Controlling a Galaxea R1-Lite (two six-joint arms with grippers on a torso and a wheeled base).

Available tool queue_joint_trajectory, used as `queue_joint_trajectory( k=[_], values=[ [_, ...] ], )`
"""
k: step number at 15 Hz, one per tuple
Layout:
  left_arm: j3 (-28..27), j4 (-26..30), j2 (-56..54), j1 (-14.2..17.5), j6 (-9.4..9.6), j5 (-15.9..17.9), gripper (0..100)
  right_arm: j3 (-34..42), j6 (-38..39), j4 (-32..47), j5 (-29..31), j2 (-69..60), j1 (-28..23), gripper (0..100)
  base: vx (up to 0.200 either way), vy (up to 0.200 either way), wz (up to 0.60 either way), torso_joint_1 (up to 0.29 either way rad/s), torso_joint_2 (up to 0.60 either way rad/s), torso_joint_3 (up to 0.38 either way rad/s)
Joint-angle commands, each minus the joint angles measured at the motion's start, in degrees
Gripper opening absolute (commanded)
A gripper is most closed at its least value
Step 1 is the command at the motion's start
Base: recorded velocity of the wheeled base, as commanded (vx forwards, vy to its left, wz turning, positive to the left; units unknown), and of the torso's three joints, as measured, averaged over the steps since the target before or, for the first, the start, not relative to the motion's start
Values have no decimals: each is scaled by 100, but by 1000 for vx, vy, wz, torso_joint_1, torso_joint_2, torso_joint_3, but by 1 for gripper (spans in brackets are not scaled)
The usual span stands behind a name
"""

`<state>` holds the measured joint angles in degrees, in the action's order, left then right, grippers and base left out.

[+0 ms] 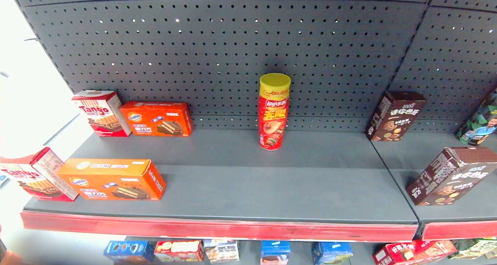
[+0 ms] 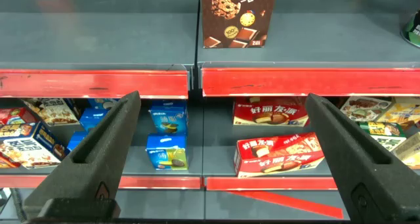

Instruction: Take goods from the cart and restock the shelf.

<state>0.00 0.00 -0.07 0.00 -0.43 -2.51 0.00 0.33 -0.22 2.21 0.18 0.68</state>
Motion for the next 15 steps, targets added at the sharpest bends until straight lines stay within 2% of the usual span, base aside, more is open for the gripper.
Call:
queue_joint_trajectory(
  k=[1,13,15],
  values=[
    [0,0,7,0,-1,-4,100,0,2,-4,-1,8,2,100,0,0,0,0,0,0],
    [0,0,7,0,-1,5,100,0,-7,-4,-1,8,-7,100,0,0,0,0,0,0],
    [0,0,7,0,-1,5,100,0,-7,-4,8,8,-7,100,0,0,600,2,7,2]
  ],
)
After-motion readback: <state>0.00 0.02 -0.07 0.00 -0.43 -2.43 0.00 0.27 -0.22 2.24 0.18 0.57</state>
